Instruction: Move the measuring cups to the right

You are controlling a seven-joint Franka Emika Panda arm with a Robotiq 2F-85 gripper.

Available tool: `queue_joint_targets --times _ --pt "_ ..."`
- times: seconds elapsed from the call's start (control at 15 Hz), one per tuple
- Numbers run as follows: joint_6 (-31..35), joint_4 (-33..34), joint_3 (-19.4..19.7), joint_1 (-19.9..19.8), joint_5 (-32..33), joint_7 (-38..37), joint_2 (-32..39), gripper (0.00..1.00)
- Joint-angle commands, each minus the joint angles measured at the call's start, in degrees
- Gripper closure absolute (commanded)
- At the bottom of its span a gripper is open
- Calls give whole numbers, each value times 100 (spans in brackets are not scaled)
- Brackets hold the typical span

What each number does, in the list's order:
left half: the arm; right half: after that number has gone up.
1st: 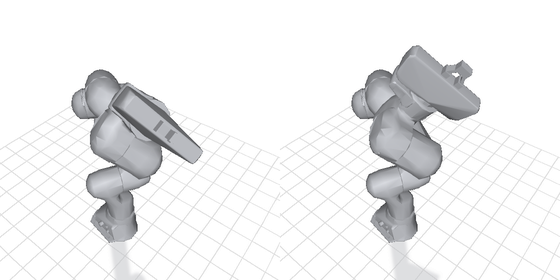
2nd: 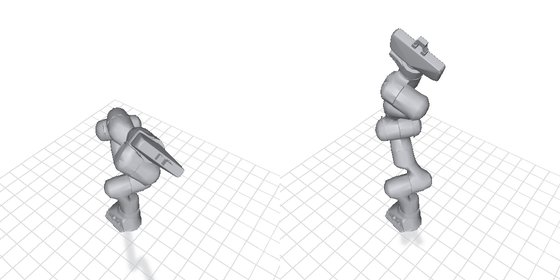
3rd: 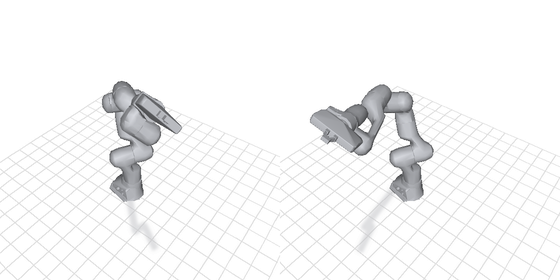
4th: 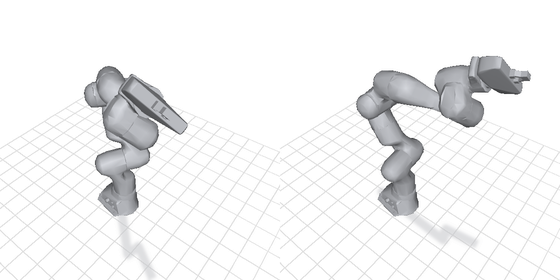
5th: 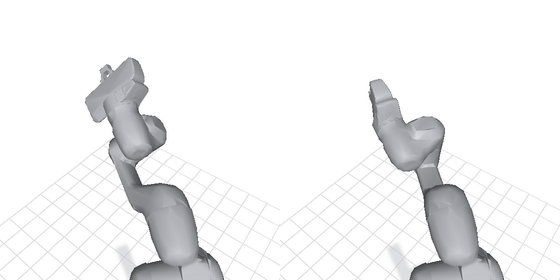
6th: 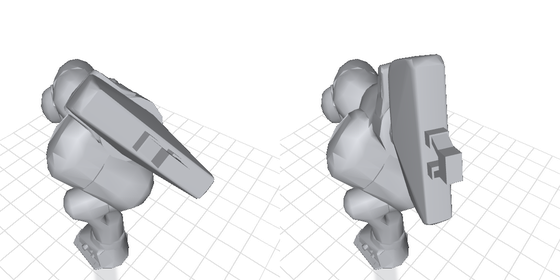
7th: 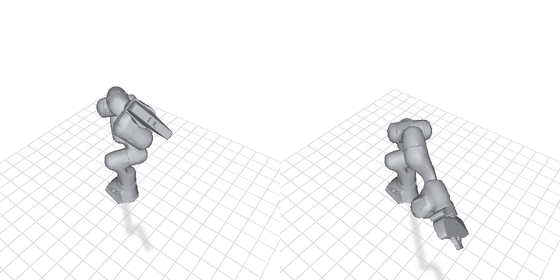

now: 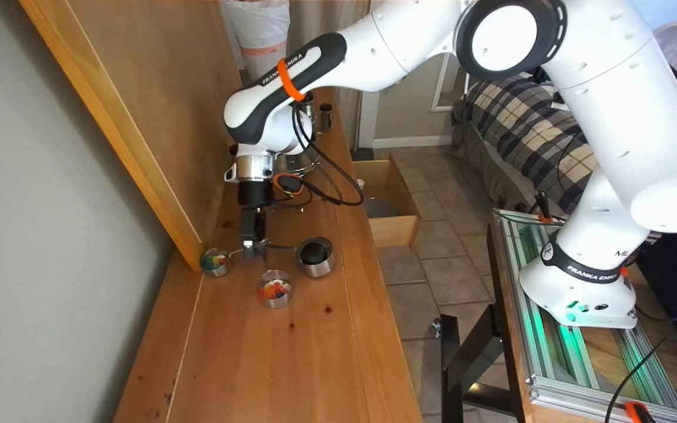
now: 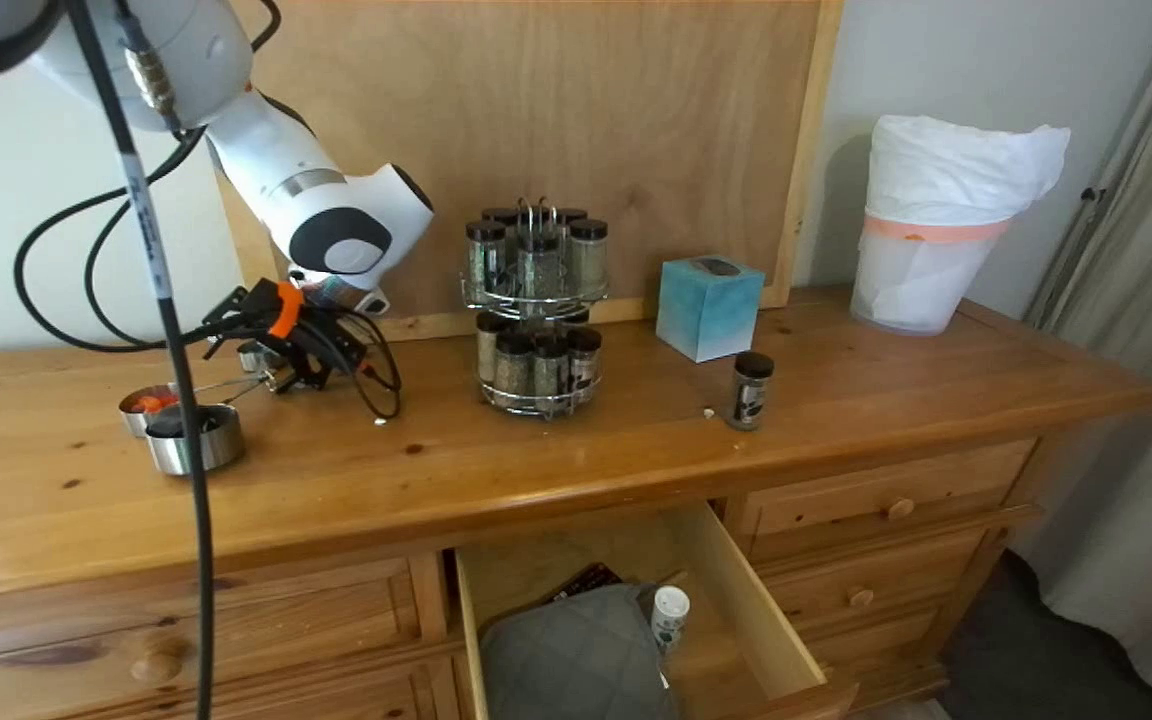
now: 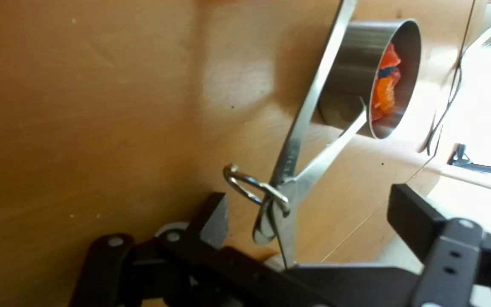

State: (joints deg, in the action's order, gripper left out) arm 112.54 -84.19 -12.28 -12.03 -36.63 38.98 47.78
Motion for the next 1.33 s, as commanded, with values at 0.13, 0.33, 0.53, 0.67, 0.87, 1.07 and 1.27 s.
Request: queue_joint_targets --times 0.13,0.33,0.53,0.67,0.87,1.07,1.27 --pt "-400 295 -29 -93 -360 -207 181 27" --pt "-487 301 2 -116 -475 -221 179 40" --pt "-574 294 44 -121 -581 -214 202 62" --pt "-610 286 54 -129 -618 -205 230 76" --pt "-712 295 69 -135 -652 -207 271 96" --pt "-833 320 89 -129 -701 -215 291 100" --pt "-946 343 112 -121 -718 -231 308 99"
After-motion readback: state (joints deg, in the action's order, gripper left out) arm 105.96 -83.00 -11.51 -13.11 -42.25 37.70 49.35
